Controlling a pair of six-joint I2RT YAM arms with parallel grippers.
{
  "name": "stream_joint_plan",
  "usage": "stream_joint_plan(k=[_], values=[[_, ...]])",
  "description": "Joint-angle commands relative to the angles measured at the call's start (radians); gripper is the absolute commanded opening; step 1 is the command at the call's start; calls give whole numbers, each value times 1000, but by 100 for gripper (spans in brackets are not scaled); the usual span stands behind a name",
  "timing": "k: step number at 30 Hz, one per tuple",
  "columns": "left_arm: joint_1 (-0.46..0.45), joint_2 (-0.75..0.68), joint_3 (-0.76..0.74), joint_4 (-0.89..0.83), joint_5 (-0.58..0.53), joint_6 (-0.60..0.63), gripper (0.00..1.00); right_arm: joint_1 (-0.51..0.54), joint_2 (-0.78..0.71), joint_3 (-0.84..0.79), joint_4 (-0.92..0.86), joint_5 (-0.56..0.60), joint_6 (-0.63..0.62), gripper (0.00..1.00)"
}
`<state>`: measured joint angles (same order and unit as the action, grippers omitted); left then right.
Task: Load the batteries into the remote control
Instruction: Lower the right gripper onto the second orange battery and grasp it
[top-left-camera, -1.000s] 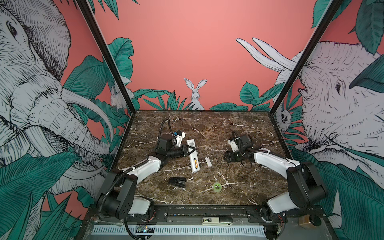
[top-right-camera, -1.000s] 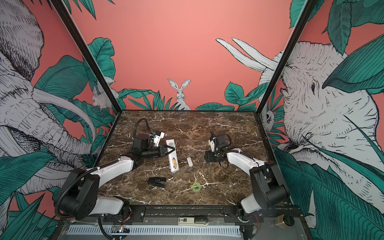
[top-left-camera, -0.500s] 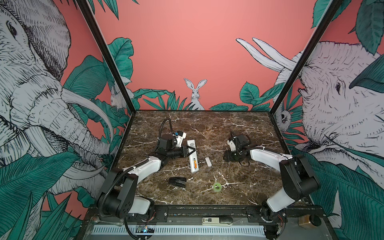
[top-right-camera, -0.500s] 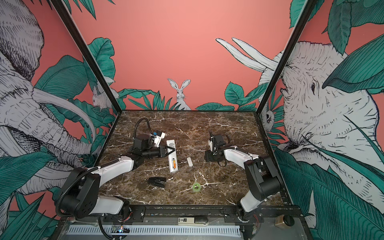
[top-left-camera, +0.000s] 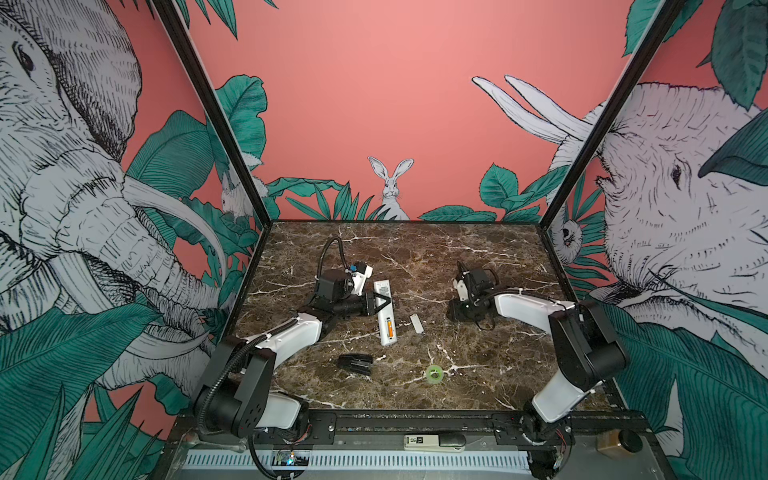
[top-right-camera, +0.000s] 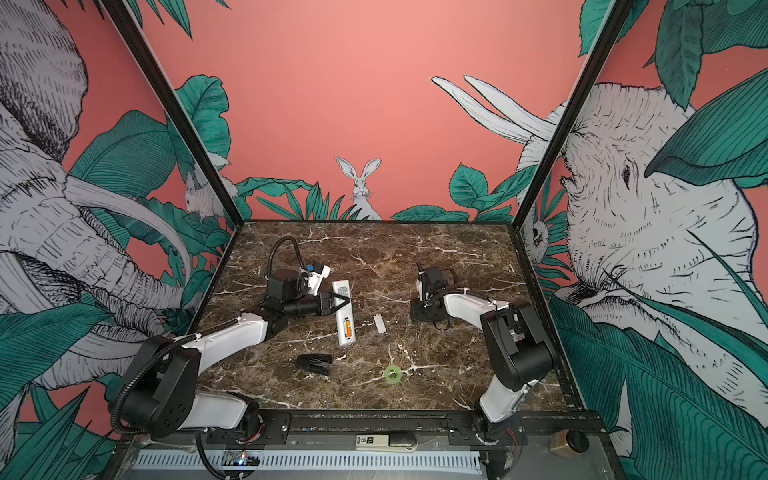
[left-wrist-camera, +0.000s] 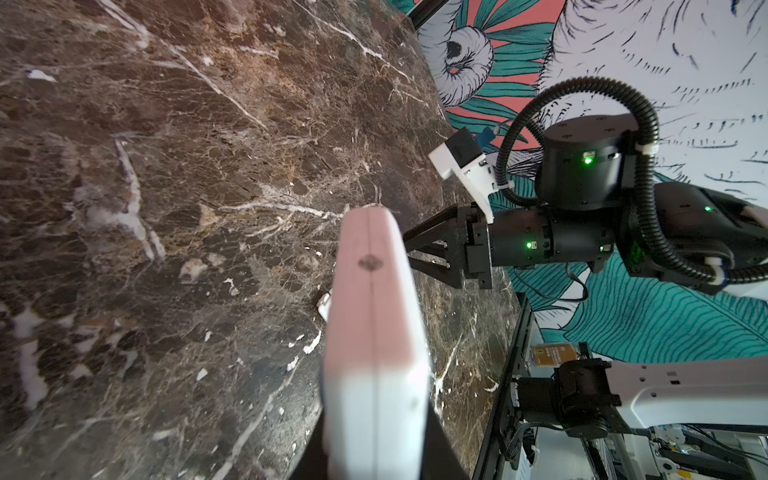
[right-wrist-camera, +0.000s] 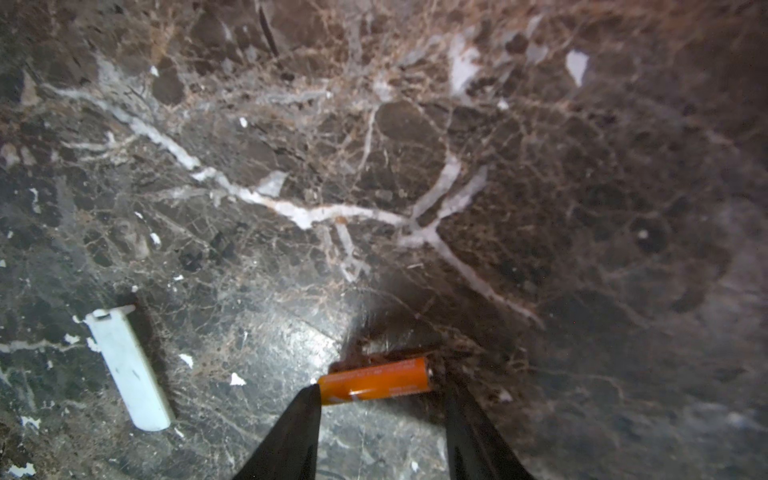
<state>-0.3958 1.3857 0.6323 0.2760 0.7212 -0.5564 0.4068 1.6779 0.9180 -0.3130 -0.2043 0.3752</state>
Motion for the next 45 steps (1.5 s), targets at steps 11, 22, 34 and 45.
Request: stream_joint_plan(k=[11,22,34,45], values=[[12,-2,-14,46,21,4,0,52,75,71,-12,54,7,44],[15,-3,-14,47,20,2,0,102,144,132,-72,136,-47,31],[16,-23,-9,30,12,-2,0,112,156,137,-101,136,-91,13],[16,-63,-18,3,-9,1,0,119,68,76,-86,75,-125,5]])
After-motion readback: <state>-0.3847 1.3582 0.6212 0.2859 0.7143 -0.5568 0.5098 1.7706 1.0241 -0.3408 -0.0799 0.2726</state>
